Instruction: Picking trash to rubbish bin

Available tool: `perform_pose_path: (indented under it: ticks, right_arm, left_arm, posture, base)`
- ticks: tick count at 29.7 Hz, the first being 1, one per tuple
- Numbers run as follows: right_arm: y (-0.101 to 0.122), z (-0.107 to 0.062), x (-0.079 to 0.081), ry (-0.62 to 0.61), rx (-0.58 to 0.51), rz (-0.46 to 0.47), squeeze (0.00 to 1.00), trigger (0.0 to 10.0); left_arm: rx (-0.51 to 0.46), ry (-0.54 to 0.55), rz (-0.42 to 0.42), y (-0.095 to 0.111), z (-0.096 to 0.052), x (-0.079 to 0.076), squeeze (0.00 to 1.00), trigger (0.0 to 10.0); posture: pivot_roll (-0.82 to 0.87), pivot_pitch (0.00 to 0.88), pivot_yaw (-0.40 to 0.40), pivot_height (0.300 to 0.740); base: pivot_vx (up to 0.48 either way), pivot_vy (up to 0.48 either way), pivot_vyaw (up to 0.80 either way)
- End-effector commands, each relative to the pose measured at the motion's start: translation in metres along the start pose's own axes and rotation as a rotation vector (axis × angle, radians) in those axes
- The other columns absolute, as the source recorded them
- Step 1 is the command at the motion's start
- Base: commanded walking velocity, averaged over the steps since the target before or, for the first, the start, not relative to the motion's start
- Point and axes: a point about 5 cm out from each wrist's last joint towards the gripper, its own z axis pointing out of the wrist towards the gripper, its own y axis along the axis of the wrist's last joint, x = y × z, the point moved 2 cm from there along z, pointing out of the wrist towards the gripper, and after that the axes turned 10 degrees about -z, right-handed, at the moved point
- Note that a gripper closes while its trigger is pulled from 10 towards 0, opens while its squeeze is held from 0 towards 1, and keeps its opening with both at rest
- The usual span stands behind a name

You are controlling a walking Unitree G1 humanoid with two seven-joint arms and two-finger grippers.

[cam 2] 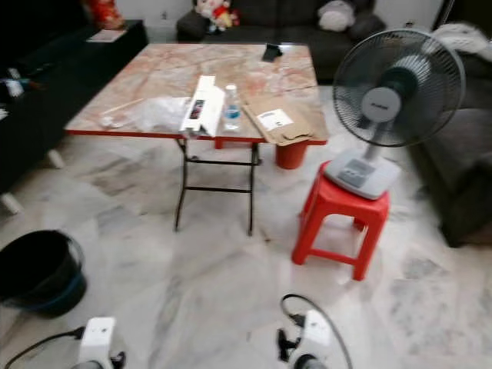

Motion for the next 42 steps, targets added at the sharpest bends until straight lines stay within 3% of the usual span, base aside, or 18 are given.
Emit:
perform_pose_path:
  ticks: [1, 27, 42]
  right_arm:
    - [0.001, -0.001, -0.009, -0.028, -0.001, 0.003, 0.0, 10.0]
    - [0.005, 0.0, -0.01, -0.026, -0.008, -0.041, 0.0, 10.0]
    - [0.013, -0.001, -0.024, -0.043, -0.019, -0.074, 0.0, 10.0]
  left_arm:
    - [0.006, -0.009, 0.008, -0.001, 0.0, -0.004, 0.0, 10.0]
    - [0.007, -0.013, 0.005, -0.001, 0.0, -0.006, 0.0, 10.0]
    - [0.016, -0.021, -0.021, -0.007, 0.0, -0.013, 0.0, 10.0]
  posture:
    - [-0.01, 0.0, 0.026, 0.74]
    - [-0.02, 0.0, 0.009, 0.74]
    - [-0.04, 0.0, -0.021, 0.74]
  base:
    - [0.371, 0.0, 0.0]
    - [0.369, 0.0, 0.0]
    - [0.34, 0.0, 0.0]
